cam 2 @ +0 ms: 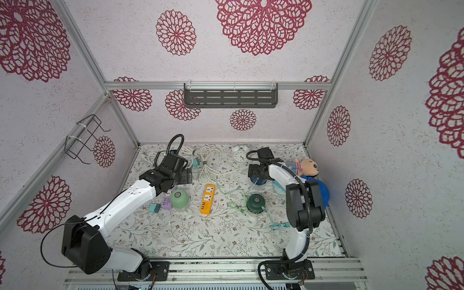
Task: Charge the cordless meat grinders
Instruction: Place the cordless meat grinder at the center of the board.
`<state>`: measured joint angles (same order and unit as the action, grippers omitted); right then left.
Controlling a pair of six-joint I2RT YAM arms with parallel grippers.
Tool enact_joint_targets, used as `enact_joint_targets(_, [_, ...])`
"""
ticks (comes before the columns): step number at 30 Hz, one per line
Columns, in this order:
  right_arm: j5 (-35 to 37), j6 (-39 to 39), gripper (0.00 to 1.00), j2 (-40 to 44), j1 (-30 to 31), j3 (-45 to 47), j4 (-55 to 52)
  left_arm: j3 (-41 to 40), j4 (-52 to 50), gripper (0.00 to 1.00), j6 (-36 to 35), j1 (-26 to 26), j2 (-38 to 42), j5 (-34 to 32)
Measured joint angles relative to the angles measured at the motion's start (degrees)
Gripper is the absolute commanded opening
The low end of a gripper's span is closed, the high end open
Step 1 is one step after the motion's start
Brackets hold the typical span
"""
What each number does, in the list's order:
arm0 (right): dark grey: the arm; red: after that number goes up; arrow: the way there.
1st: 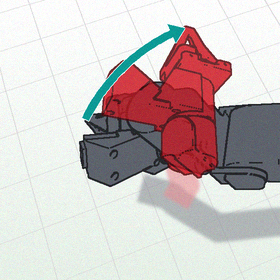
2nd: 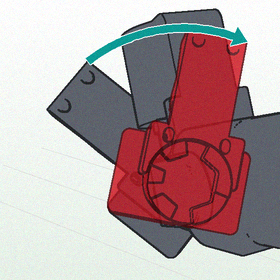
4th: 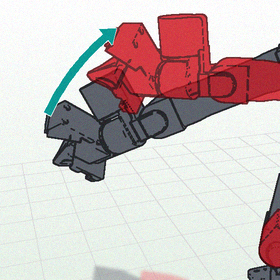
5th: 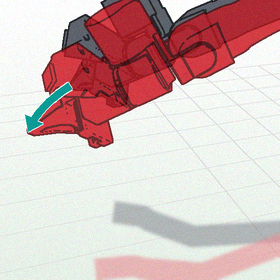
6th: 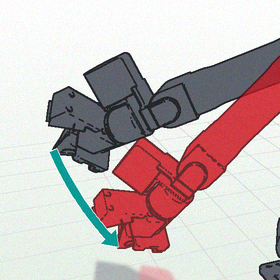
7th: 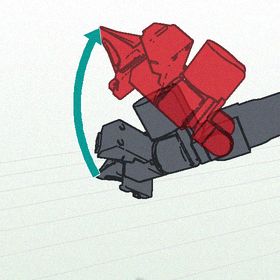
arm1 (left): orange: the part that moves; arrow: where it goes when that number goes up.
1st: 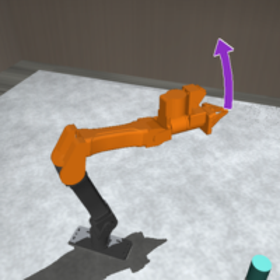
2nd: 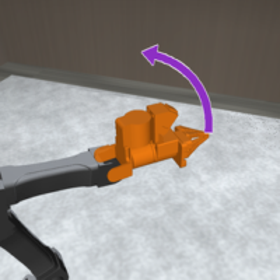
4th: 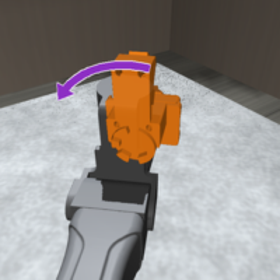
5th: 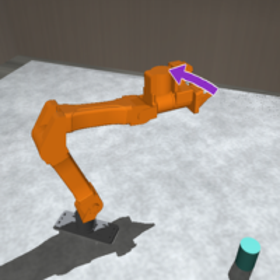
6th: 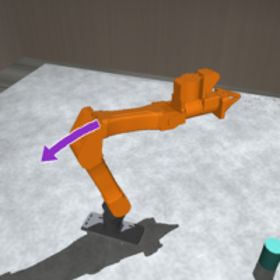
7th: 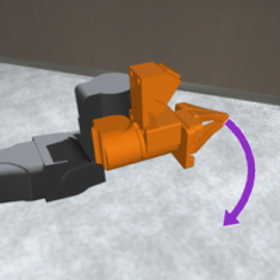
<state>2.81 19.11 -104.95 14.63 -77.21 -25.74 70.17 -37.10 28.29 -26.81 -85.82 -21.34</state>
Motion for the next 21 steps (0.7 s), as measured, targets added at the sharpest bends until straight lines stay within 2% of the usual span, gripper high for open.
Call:
enact_joint_targets(4, [-0.02,-0.02,0.99,0.28,0.15,0.00,0.22,2.64,-2.97,0.69,-1.49,2.03,-4.63,1.51])
enact_joint_targets(10, [-0.02,-0.09,0.99,4.48,0.15,-0.22,-0.44,17.31,-6.84,0.51,-6.88,4.22,-18.03,3.76])
enact_joint_targets(13, [0.00,-0.11,0.99,7.17,0.15,-1.09,-0.81,25.44,-8.76,0.49,-8.61,4.42,-24.22,5.46])
enact_joint_targets(21, [-1.01,-0.26,0.96,15.15,0.15,-1.33,-1.60,46.88,-10.05,0.53,-9.57,4.87,-43.54,9.97])
